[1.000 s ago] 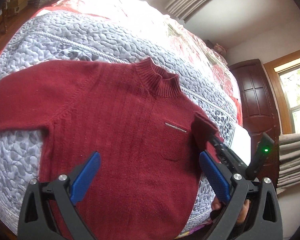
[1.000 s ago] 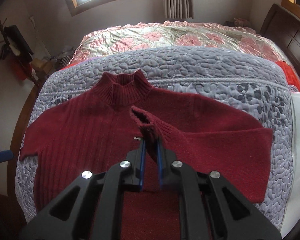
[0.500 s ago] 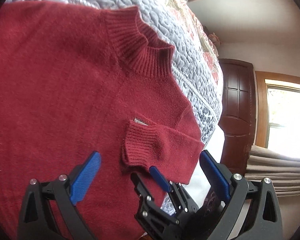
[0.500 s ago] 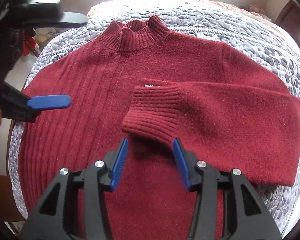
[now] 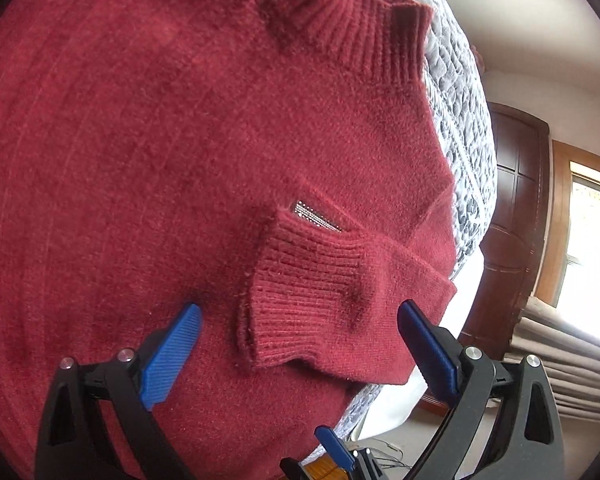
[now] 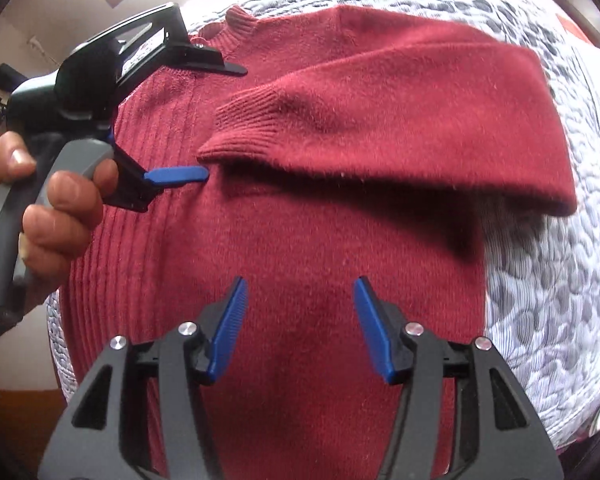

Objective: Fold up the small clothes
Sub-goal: 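Grasp the other sleeve cuff with the left tool while the right tool releases its sleeve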

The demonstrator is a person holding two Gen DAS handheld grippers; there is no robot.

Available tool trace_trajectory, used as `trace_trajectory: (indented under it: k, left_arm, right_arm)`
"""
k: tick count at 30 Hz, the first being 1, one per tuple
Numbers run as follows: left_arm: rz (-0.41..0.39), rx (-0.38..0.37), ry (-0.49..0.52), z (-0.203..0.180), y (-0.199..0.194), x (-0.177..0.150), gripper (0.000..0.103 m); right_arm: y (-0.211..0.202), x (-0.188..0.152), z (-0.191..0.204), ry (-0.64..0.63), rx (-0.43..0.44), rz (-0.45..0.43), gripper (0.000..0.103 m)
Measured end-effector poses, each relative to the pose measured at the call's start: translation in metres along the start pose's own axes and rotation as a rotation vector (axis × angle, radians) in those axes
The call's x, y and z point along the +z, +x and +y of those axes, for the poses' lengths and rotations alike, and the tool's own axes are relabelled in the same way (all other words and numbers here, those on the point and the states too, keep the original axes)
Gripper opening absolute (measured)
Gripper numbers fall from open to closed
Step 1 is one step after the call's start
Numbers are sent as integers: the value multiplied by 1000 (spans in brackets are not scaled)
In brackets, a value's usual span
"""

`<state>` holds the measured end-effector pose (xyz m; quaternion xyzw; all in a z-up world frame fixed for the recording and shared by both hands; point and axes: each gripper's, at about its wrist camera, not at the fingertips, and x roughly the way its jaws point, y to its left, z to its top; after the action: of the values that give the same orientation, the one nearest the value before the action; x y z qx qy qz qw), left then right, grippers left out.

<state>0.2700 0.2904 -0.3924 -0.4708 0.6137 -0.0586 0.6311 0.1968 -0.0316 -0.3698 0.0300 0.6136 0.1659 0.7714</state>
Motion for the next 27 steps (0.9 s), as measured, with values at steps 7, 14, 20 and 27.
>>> trace_trajectory:
  k: [7,14,20,27]
  left_arm:
    - [31,141,65,-22,16,-3,35]
    - [-33,178,198,-55,3,-8,11]
    - [-147,171,429,-119,-42,-22,11]
    - [-304,187,635,-160,-114,-33,11]
  right_arm:
    - [-13,-9,4,29,49,-22,55]
    - [-20,-22,6,32,62,-13,55]
    - [-18,-30,7,37,52,11,56]
    - [-18,-35,16,27,59,23,56]
